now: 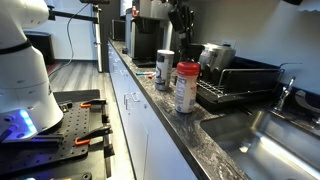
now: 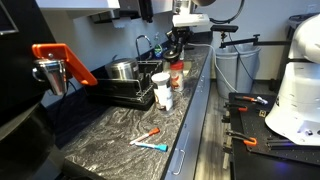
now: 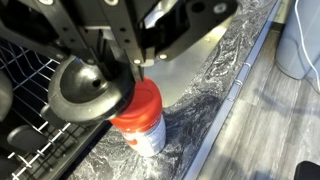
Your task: Put the black object in the dish rack
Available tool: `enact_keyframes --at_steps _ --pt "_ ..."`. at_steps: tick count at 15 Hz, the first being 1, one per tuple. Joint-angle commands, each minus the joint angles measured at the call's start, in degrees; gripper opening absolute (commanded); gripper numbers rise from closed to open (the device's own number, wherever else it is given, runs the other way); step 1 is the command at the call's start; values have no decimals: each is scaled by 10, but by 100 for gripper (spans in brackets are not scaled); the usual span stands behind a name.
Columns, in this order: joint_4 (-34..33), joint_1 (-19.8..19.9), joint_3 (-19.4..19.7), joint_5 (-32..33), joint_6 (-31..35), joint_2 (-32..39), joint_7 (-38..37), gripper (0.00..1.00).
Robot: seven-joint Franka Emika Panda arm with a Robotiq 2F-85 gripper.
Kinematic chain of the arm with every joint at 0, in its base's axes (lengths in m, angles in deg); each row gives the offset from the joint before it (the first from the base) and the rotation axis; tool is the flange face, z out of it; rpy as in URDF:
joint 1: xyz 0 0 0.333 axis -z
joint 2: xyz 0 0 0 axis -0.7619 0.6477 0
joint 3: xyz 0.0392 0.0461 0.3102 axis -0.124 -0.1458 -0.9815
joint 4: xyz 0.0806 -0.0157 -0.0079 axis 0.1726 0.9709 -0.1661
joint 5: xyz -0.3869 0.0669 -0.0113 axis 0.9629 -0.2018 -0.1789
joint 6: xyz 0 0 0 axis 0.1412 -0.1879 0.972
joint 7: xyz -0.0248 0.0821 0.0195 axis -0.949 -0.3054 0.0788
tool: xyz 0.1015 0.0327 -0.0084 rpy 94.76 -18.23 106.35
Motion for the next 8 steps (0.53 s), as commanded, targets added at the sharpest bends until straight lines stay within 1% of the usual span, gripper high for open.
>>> enact_keyframes --at_steps 1,5,6,8 --pt "-17 7 -8 7 -6 -3 -13 6" --pt "-14 1 -9 4 -1 -9 -7 6" --pt "-12 0 -2 -1 -1 -1 1 22" --pt "-12 0 -3 -1 -1 -1 1 22"
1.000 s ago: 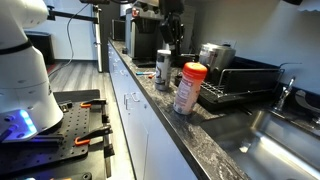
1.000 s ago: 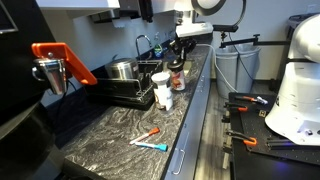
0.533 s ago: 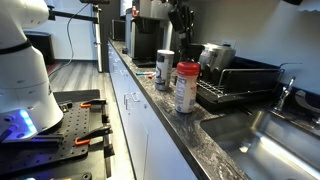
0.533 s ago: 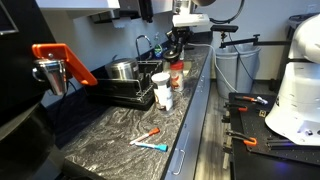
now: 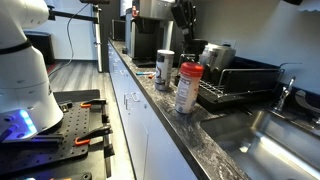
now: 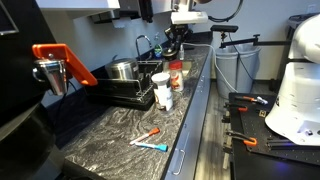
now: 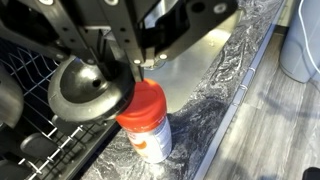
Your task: Put the black object in the dish rack
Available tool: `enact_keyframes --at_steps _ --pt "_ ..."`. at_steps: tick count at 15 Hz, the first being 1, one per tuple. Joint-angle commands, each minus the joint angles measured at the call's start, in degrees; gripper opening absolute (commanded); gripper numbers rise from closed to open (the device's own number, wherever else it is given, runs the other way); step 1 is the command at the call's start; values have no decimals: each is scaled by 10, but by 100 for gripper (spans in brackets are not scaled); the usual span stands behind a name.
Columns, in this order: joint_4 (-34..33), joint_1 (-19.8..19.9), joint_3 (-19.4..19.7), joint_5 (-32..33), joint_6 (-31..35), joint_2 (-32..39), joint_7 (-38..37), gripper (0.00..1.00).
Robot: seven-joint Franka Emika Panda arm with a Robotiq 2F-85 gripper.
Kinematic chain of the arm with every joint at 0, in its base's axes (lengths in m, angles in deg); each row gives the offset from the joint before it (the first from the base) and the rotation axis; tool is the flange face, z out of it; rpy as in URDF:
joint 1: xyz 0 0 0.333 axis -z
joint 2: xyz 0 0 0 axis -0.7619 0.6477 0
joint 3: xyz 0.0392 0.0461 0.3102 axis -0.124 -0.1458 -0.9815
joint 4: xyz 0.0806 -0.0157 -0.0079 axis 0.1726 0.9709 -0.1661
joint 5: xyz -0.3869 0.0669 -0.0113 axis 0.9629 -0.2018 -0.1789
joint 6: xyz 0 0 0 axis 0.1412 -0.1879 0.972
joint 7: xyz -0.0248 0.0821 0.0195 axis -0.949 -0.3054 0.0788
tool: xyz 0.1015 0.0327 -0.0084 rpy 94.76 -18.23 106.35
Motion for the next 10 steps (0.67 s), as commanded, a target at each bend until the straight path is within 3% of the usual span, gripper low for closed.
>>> enact_keyframes --at_steps 1,5,6,10 --pt "-1 1 -1 -1 -1 0 1 22" --pt "-1 1 -2 -1 -1 0 1 22" --pt "-1 1 -2 -1 -1 0 1 6" --pt "-20 14 -8 9 29 16 -22 6"
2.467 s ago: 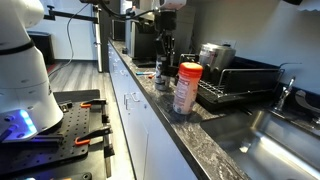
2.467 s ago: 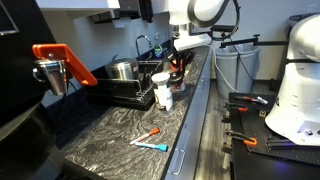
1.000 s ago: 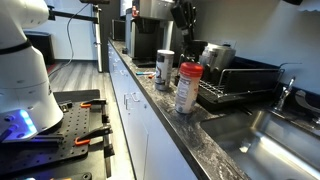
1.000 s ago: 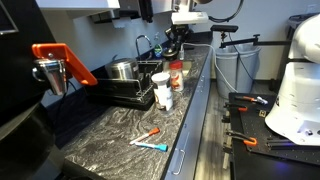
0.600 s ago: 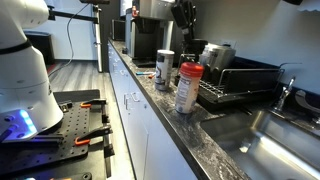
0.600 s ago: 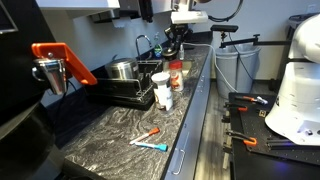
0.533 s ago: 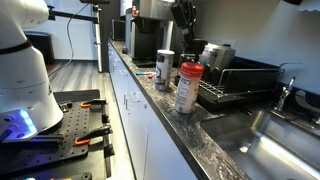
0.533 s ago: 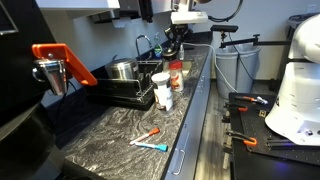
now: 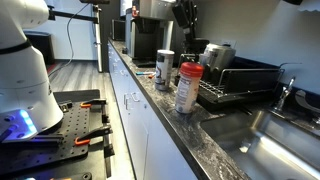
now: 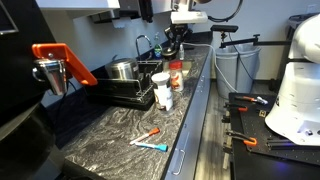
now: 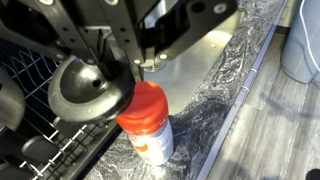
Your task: Put the black object in the dish rack
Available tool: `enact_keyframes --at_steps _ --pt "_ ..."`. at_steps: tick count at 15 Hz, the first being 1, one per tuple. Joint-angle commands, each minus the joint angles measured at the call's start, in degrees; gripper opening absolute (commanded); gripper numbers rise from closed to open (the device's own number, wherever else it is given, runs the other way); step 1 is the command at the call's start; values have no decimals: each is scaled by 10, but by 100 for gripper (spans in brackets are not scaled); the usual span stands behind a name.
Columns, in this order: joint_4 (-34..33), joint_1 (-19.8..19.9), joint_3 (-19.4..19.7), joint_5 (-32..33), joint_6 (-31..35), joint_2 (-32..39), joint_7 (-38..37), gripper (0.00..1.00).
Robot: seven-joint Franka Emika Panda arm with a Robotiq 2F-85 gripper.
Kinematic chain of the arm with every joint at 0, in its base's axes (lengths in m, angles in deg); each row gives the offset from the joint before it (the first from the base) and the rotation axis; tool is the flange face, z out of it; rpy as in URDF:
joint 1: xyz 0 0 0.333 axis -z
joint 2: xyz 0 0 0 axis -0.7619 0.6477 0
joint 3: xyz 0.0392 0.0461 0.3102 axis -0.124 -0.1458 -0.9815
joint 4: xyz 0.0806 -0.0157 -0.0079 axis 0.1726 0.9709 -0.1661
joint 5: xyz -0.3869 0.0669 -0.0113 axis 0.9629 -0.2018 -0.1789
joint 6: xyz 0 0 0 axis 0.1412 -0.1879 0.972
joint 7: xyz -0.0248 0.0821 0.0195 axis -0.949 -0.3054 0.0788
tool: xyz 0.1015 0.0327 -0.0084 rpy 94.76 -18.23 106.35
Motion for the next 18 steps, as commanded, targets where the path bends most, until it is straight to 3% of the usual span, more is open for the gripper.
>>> enact_keyframes --at_steps 1,12,18 --pt "-25 14 -9 12 28 21 -26 6" --pt "-112 1 -2 11 97 137 -38 6" --pt "-169 -16 14 12 94 209 -42 6"
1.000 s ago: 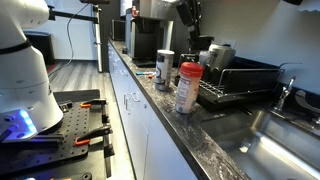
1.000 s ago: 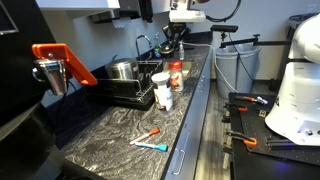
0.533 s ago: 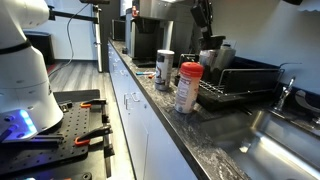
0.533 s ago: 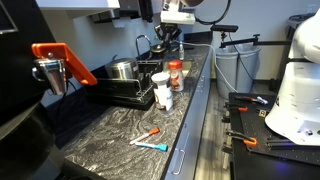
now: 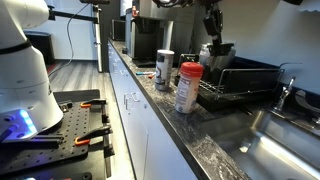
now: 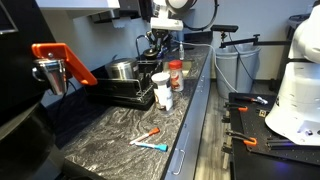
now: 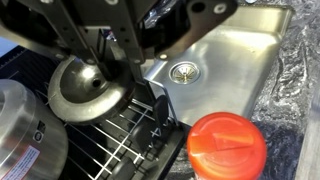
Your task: Put the black object in the dish rack
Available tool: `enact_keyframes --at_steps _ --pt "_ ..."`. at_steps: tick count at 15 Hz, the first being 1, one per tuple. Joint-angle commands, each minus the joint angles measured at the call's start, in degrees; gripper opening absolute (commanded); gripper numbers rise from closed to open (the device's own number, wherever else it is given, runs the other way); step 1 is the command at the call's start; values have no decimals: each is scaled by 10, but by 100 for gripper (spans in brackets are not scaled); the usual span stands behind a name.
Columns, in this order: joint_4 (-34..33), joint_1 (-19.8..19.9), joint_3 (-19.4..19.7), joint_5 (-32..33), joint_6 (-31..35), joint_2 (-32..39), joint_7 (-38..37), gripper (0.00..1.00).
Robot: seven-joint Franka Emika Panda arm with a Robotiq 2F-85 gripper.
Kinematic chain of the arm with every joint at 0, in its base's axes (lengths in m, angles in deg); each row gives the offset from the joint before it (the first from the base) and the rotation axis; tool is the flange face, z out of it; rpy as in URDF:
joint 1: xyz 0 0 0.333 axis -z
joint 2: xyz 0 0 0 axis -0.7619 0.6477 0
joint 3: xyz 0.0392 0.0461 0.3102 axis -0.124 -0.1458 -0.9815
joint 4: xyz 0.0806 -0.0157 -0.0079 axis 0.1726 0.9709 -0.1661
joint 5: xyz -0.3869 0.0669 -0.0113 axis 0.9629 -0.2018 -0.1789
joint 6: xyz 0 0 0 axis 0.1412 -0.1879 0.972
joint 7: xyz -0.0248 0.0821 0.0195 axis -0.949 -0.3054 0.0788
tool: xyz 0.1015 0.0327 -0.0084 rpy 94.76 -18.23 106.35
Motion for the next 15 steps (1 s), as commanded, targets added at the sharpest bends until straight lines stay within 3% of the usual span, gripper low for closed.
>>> enact_keyframes --at_steps 1,15 --pt "-47 -21 18 11 3 51 -19 6" --pt "-102 -87 79 -13 3 150 -9 6"
